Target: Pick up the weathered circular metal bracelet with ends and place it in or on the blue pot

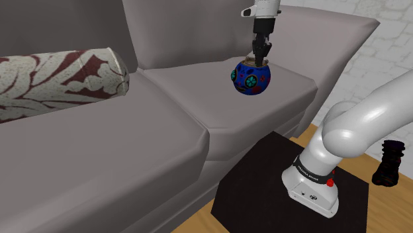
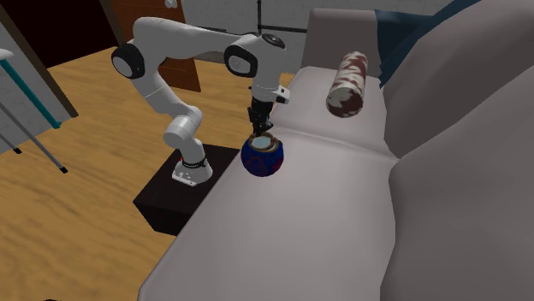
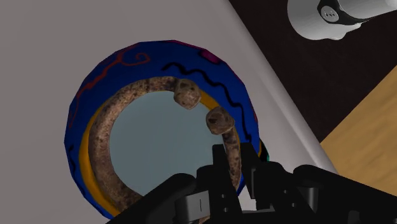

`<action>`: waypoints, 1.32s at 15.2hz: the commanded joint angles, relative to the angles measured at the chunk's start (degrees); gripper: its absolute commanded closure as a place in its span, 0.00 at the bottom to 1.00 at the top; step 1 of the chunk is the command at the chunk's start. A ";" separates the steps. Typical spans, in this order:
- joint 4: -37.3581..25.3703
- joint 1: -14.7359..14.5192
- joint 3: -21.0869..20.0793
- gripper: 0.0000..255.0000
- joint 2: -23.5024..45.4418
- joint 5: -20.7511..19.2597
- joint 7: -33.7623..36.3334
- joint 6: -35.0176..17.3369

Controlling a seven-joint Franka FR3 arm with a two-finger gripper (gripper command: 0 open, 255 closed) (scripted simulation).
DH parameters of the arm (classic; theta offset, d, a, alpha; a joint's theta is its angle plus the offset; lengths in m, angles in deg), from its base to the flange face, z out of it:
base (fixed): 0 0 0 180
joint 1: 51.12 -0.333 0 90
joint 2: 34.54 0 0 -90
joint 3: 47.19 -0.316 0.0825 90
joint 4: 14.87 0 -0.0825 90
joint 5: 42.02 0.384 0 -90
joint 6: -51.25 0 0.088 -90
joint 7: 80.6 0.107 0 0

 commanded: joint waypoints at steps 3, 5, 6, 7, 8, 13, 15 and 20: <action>0.03 0.01 0.01 0.00 0.00 -0.01 0.00 -0.01; 0.03 0.01 0.01 0.00 0.00 -0.01 0.00 -0.02; 0.03 0.01 0.01 0.00 0.00 -0.01 0.00 -0.02; 0.03 0.01 0.01 0.00 0.00 -0.01 0.00 -0.02; 0.03 0.01 0.01 0.00 0.00 -0.01 0.00 -0.02; -9.56 -0.27 -0.14 0.00 2.74 0.47 -0.37 6.85; -9.56 -0.27 -0.14 0.00 2.73 0.47 -0.37 6.85; -9.56 -0.27 -0.14 0.00 2.74 0.47 -0.37 6.85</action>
